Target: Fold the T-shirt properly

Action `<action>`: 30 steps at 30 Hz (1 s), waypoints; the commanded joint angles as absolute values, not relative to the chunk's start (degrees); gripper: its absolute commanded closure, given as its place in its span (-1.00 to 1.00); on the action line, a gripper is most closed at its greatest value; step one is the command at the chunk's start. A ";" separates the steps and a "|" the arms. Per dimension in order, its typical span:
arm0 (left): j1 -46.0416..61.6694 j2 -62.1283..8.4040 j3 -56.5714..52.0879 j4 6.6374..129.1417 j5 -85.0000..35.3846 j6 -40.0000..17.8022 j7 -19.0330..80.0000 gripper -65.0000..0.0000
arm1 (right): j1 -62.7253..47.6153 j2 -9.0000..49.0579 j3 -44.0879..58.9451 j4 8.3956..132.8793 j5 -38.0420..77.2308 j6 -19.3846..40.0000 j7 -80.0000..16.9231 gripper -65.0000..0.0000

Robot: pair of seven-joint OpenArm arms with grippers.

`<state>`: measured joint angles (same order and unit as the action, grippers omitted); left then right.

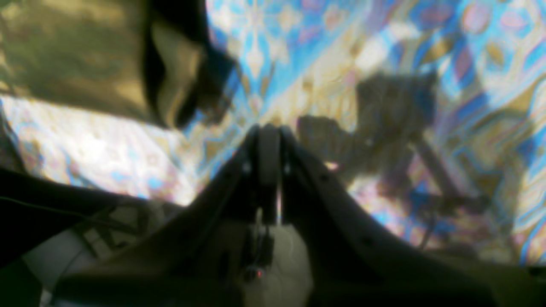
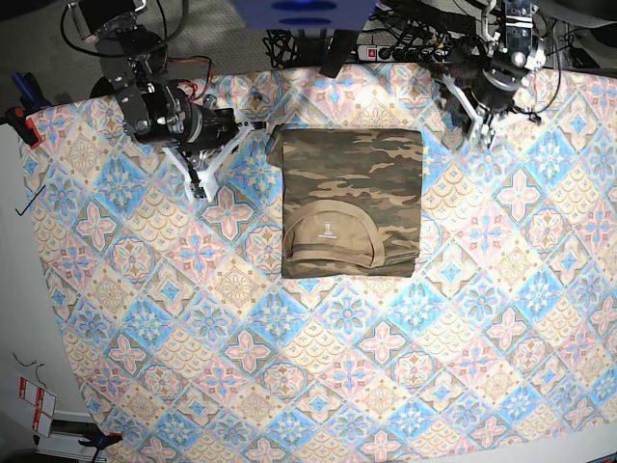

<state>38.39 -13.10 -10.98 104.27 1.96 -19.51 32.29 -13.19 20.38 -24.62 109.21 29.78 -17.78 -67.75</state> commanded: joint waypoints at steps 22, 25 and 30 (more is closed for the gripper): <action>54.81 -12.26 -1.45 104.48 2.77 -18.15 29.05 1.00 | -35.91 23.87 -3.65 108.53 29.58 -17.89 -73.19 0.97; 52.79 -12.35 0.13 99.82 3.56 -18.15 29.05 1.00 | -36.97 23.69 -4.62 102.46 27.47 -17.89 -73.10 0.97; 47.60 -12.35 4.62 88.22 8.75 -18.15 28.97 1.00 | -36.09 23.60 -14.81 87.16 18.68 -17.89 -68.70 0.97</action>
